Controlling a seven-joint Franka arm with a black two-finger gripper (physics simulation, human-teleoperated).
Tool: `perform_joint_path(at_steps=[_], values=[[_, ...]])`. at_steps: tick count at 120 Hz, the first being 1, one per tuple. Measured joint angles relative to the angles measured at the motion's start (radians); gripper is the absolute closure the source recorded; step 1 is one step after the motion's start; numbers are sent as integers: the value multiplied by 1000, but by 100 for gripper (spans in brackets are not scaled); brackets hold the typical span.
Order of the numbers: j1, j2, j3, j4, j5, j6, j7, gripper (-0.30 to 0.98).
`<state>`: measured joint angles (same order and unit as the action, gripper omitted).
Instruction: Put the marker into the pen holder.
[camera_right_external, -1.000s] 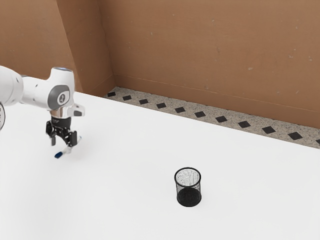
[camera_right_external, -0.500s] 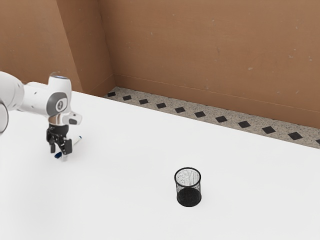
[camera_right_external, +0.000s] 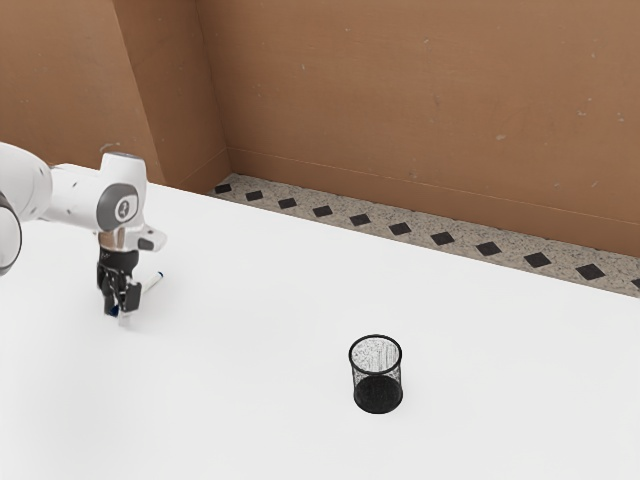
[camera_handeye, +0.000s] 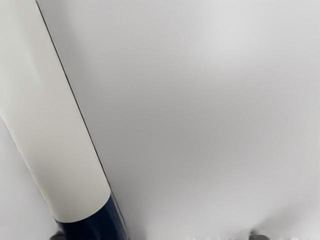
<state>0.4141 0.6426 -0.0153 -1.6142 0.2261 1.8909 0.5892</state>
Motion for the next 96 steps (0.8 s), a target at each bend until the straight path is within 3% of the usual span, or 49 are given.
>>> perform_joint_path(at_steps=[57,86,96], values=[[51,36,-59,59,7,14,35,28],[60,43,-64,70,10,0,39,13],[59,38,-64,69,8,-2,41,35]])
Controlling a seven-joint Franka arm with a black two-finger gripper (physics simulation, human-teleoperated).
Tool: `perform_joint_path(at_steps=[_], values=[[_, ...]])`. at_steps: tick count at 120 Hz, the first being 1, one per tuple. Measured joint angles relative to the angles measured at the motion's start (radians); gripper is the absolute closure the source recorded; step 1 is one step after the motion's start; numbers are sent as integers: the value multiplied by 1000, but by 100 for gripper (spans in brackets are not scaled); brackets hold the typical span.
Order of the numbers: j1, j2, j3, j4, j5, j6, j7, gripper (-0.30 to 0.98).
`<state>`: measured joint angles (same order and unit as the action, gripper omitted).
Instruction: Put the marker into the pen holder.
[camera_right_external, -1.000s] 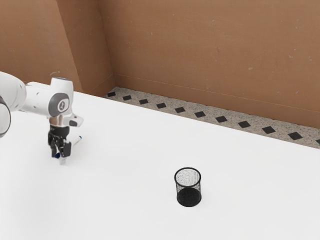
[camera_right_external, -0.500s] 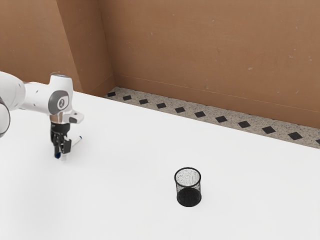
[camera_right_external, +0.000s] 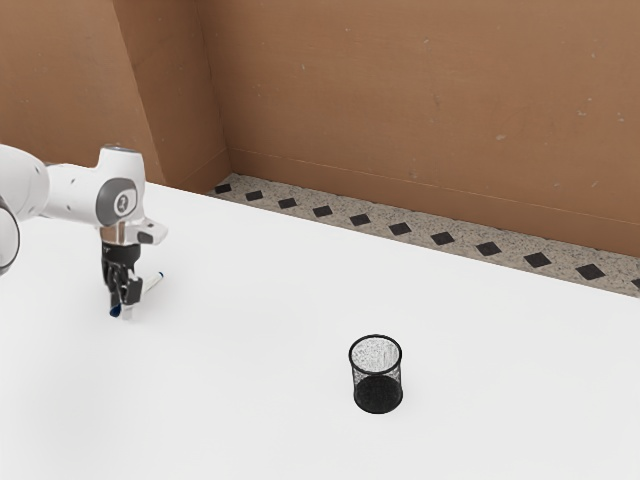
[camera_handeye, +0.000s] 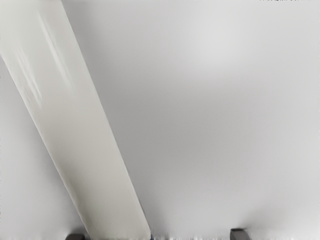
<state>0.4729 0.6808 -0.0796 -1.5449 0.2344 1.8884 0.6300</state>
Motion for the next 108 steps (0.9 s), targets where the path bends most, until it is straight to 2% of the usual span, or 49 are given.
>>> perform_joint_path(at_steps=[10,59,108], values=[[-2,-3,0,0,0,-2,1,47],[-5,-3,1,0,6,1,-3,74],[-41,-93,3,-15,19,12,-18,79]])
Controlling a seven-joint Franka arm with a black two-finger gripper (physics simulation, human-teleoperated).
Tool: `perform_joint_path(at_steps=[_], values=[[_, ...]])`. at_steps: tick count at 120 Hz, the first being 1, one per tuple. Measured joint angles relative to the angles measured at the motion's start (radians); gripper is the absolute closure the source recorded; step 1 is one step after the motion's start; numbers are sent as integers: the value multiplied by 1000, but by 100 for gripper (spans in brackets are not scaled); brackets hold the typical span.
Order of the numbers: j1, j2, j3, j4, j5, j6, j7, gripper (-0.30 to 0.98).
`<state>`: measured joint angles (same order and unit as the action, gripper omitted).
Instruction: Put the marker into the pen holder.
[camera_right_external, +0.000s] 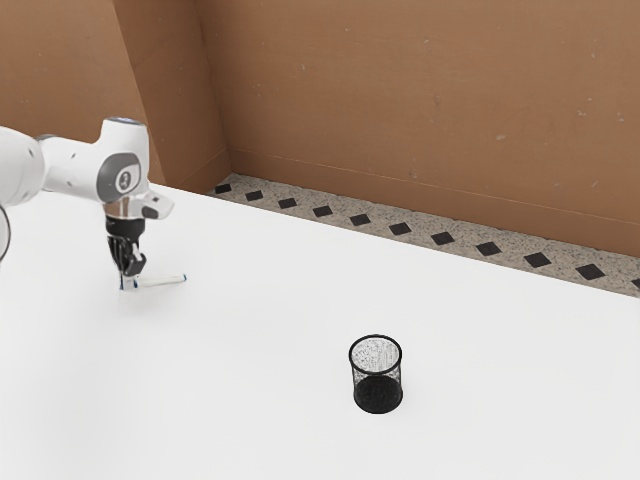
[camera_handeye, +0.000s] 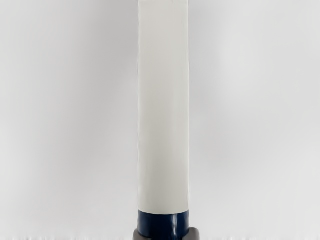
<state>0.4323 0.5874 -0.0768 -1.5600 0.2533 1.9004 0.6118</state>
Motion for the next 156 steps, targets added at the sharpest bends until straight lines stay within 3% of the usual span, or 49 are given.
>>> perform_joint_path(at_steps=[50,74,109,156], values=[[-201,-241,-2,17,-5,0,-16,79],[-323,-258,-3,82,-31,0,-31,79],[-402,-283,-3,100,-69,4,-57,79],[-518,-285,-2,115,-197,6,-118,79]])
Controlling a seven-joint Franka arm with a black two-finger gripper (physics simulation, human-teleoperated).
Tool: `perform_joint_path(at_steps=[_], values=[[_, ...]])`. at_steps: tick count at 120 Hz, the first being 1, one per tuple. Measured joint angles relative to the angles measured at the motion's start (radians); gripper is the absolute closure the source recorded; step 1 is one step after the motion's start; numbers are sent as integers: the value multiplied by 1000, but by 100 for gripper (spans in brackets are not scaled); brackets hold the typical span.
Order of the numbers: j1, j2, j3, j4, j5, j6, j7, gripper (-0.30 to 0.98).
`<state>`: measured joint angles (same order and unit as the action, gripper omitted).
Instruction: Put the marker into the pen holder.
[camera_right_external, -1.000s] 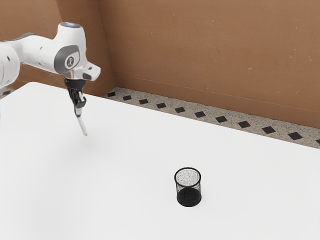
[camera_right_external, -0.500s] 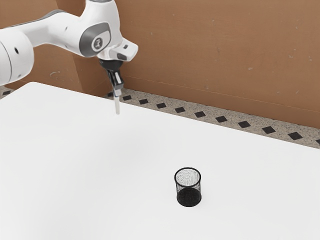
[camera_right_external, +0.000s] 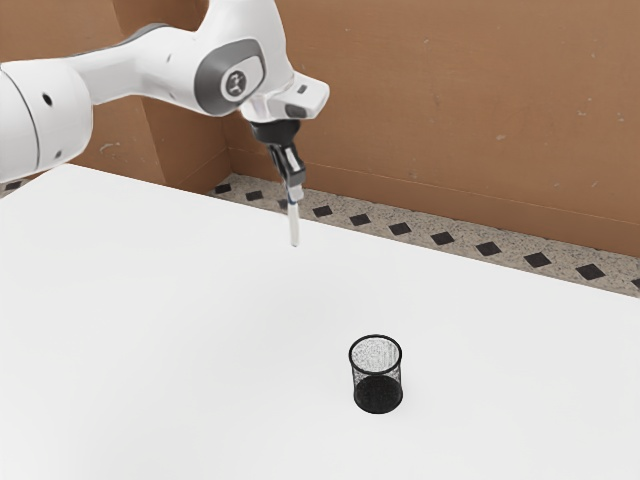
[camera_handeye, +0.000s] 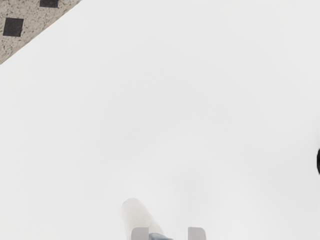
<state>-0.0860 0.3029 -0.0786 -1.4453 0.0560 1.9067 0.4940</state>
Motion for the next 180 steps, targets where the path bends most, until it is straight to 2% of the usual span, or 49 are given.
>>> perform_joint_path(at_steps=[45,107,141,180], values=[[-88,-29,0,-13,-152,-29,-64,79],[-210,-69,3,-135,-277,-72,-151,79],[-243,-84,4,-172,-308,-66,-186,79],[-226,-9,9,-148,-288,1,-211,79]])
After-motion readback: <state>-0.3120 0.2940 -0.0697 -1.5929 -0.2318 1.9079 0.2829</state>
